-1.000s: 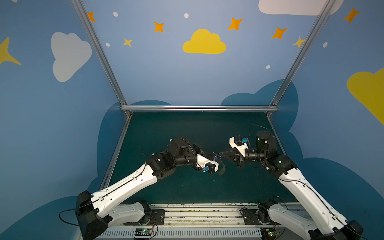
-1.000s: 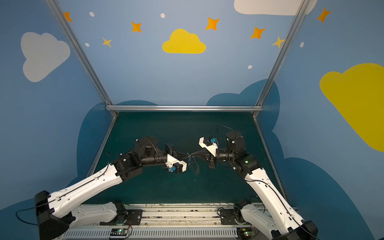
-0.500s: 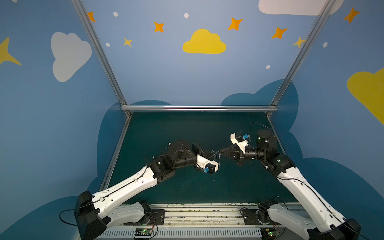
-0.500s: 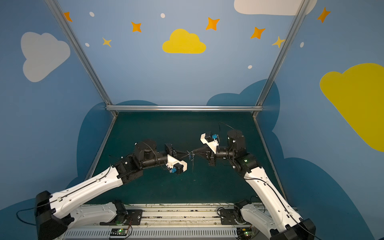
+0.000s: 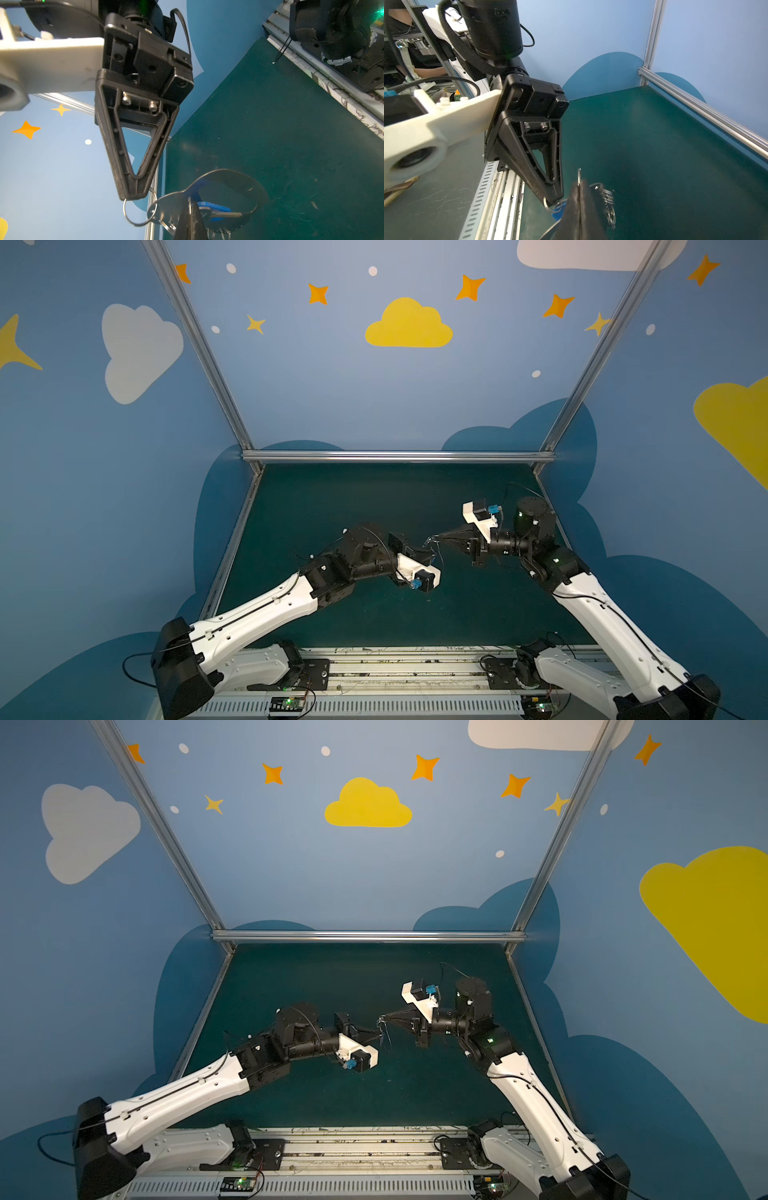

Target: Put the keys on the keyring

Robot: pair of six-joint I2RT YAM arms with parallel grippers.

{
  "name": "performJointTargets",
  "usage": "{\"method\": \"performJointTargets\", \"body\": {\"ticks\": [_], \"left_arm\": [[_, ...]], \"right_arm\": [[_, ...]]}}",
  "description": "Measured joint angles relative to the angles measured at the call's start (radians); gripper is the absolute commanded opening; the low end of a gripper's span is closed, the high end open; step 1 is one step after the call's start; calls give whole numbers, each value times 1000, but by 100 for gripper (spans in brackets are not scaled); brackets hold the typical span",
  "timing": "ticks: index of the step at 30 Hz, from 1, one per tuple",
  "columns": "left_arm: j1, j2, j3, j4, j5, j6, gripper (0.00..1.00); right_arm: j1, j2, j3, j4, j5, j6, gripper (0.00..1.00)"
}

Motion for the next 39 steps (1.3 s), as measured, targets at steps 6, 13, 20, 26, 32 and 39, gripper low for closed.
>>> {"method": "performJointTargets", "body": {"ticks": [6, 13, 20, 26, 32, 39], "left_arm": [[5, 0, 1, -18, -4, -69, 4], [76, -31, 5, -72, 41, -195, 3], [124, -47, 59, -120, 190, -323, 3], [124, -40, 94, -172, 247, -355, 3], [124, -33, 94, -203, 236, -369, 4], [119, -27, 94, -198, 226, -380, 3]], "right_arm": [[0, -10, -8, 16, -4, -6, 0], [0, -49, -40, 16, -15, -39, 0], [0, -67, -63, 37, -27, -73, 0], [1, -74, -76, 46, -25, -123, 0], [6, -105, -100, 59, -30, -166, 0], [18, -120, -122, 66, -59, -259, 0]]}}
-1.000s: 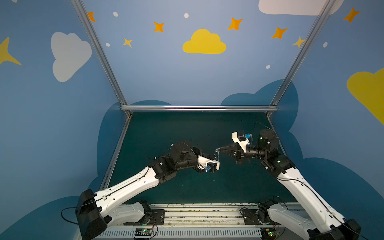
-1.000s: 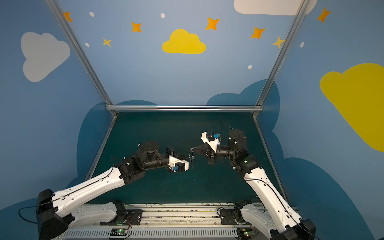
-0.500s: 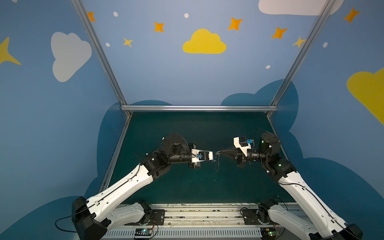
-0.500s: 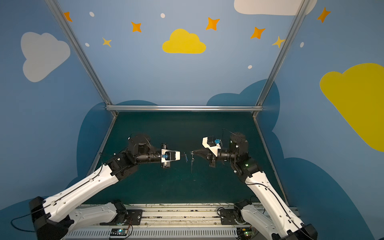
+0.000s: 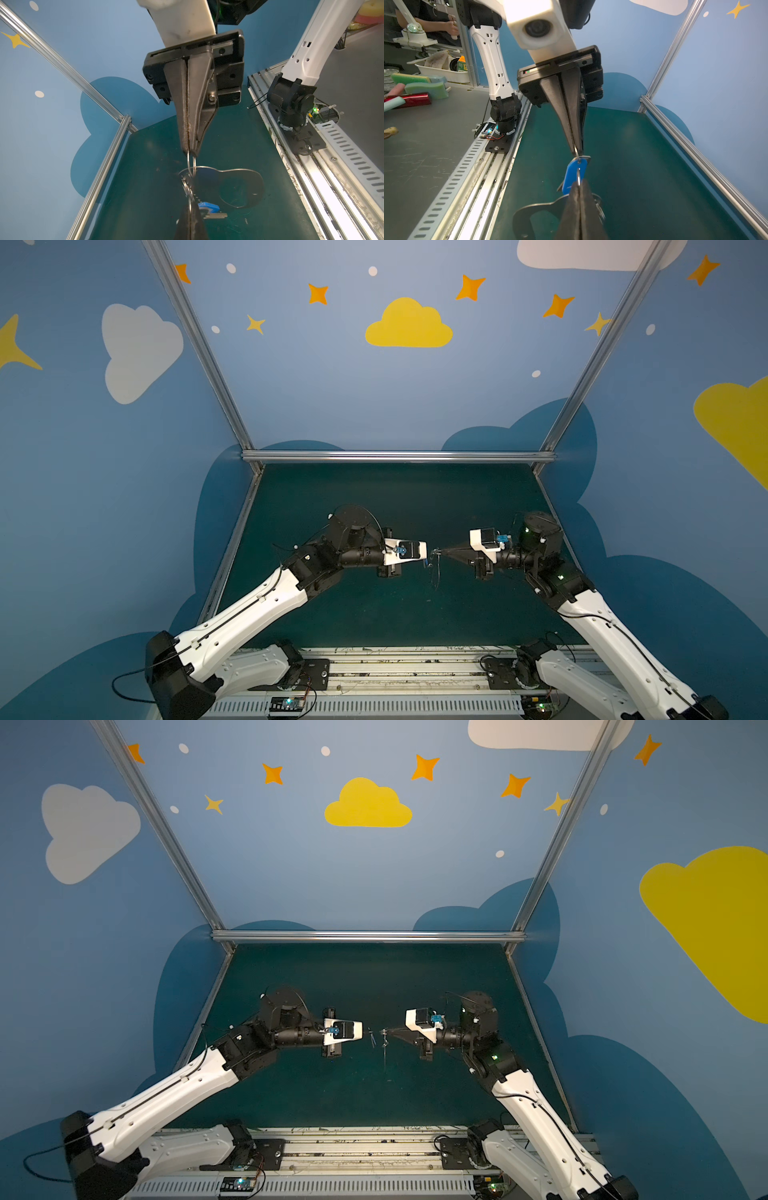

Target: Put the keys on the keyring

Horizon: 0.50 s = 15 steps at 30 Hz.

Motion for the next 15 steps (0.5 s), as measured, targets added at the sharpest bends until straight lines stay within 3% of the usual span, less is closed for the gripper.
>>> {"method": "performJointTargets", "body": {"ticks": [9, 15], "left_arm": [[-1, 13, -16, -58, -99, 1, 3], [10, 24, -186, -15, -251, -15, 3]], "right_arm": [[10, 17, -3, -26, 27, -85, 0], [11, 23, -3, -64, 61, -127, 0]]}}
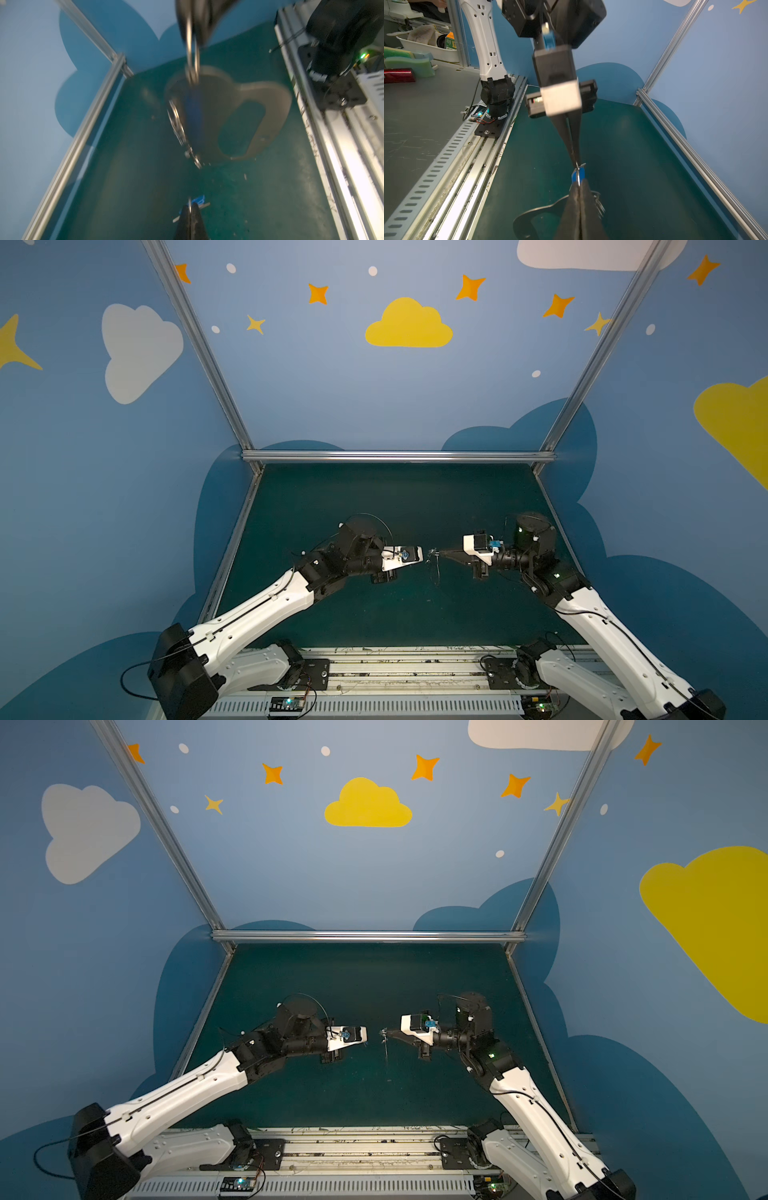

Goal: Put the keys on the keyring
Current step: 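Open the left gripper and draw it back from the plate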

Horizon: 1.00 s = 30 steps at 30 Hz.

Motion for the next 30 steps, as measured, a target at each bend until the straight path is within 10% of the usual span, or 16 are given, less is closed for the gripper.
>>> {"method": "performJointTargets", "body": {"ticks": [16, 30], "left_arm": [[29, 92, -153, 71, -463, -1, 3], [-2, 345, -60, -46, -448, 35, 3]], "right_arm": [[3, -40, -40, -92, 56, -64, 0], [3, -97, -50, -159, 63, -110, 0]]}}
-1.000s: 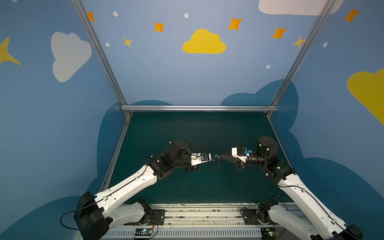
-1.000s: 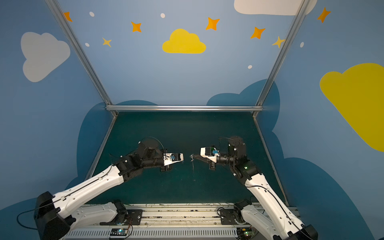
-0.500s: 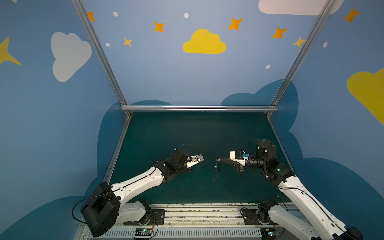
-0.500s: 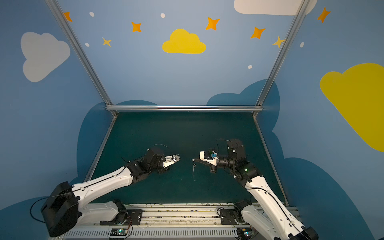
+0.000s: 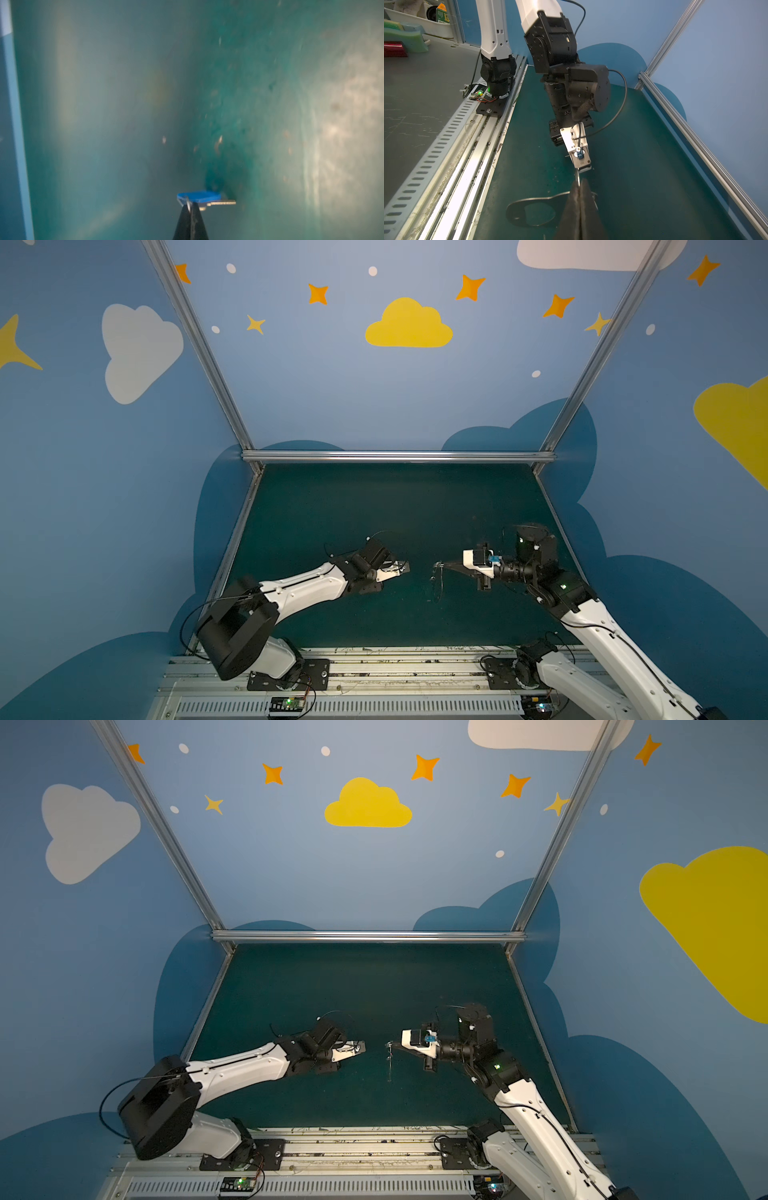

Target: Put the keys on the keyring

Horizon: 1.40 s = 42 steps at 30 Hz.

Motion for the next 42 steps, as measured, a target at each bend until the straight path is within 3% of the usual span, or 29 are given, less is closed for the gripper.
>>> {"method": "performJointTargets", "body": {"ticks": [11, 12, 14, 19, 21, 28, 34, 42], "left_arm": [[-43, 206, 135, 5, 103, -29, 4], [-45, 222, 149, 3, 111, -35, 6], [-50, 242, 169, 2, 121, -46, 23], [-50, 237, 186, 7, 138, -103, 41], [-41, 208, 171, 18, 138, -128, 48], [52, -124, -11, 145, 165, -238, 48], [50, -375, -98, 286, 359, -272, 46], [13, -381, -30, 347, 585, -288, 45]], "right_arm": [[0, -61, -10, -48, 11, -16, 0], [0, -65, -12, -53, 14, -17, 0], [-1, -72, -15, -64, 17, -20, 0], [-4, -81, -19, -71, 20, -26, 0], [-5, -81, -19, -71, 20, -25, 0], [-9, -70, -24, -53, 14, -11, 0], [-13, -26, -24, -11, -6, 14, 0], [-15, 12, -23, 39, -39, 55, 0]]}}
